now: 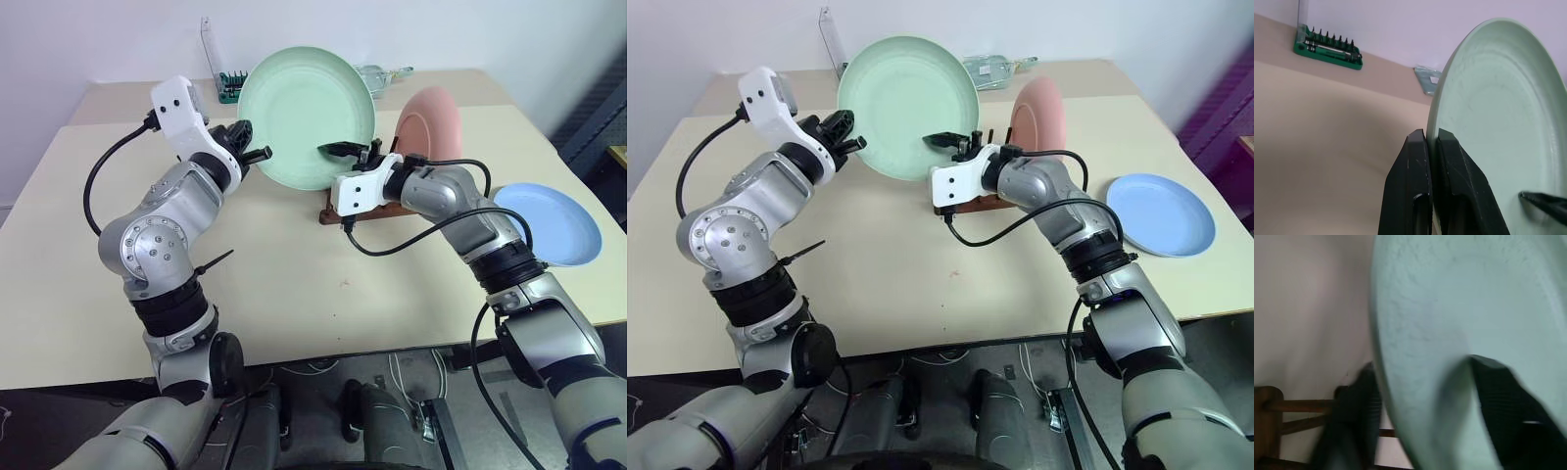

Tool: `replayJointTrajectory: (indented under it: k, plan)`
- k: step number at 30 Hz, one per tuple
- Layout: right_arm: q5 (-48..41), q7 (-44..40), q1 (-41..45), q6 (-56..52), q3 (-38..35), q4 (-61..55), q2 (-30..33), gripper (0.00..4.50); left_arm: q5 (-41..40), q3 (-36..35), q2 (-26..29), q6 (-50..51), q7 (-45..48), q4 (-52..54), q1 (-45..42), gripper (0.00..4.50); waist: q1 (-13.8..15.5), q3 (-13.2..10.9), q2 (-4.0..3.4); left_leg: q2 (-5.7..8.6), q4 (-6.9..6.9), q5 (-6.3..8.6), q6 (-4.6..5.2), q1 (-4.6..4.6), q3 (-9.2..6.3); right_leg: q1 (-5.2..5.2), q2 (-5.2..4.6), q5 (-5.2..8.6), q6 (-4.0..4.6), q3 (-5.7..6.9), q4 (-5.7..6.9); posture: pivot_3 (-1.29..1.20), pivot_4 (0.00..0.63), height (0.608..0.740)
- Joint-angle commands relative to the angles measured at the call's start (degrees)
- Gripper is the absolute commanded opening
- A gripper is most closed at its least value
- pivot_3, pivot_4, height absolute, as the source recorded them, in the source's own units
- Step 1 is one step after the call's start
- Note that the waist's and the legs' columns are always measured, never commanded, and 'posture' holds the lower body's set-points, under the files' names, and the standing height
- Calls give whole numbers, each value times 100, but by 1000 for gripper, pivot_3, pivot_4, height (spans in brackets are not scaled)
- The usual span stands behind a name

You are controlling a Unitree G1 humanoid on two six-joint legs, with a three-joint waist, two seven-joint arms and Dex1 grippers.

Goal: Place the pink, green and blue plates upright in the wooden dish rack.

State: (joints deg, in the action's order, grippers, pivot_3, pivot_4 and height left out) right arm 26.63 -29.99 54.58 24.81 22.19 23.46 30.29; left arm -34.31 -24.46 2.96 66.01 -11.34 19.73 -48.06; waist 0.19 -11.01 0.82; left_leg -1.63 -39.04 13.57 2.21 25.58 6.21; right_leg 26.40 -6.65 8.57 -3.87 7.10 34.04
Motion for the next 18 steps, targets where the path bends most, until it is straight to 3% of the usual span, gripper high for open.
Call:
replayJointTrajectory:
  k: [1,3,6,9,14,18]
  plan:
    - [150,196,84,177,-96,-104,46,789,-152,-15,32,-47,39,120,-85,0,-2,0,0,0,0,0,0,0,0,0,0,0,0,0,0,0,150,730]
    - [211,246,57,200,-116,-118,60,13,-201,-16,7,-59,78,102,-44,0,-4,-1,-2,0,0,0,0,0,0,0,1,0,0,0,-1,0,150,730]
    - [321,354,22,201,-171,-178,78,0,-379,-416,-254,-441,-97,-4,-181,1029,16,-3,1,0,-1,0,-1,0,0,-2,1,0,0,0,-2,0,150,730]
    - [231,324,-19,175,-250,-286,89,0,-475,-1209,-308,-1502,-525,-372,-579,2497,27,-7,7,0,-4,-1,-1,1,-2,-3,0,3,6,-1,-4,0,150,730]
    - [-363,64,-156,-57,-541,-598,29,0,-179,-1455,320,-2605,-551,-811,-639,2497,-49,-8,6,-1,7,-1,-2,-4,0,-2,4,-1,-3,0,0,0,150,730]
    - [-3116,-713,-406,-2524,-1724,-2011,-559,0,1142,34,2015,-2877,713,-1193,580,2497,-120,-13,-7,-7,16,-2,-3,-10,9,2,11,-17,5,-4,7,0,150,730]
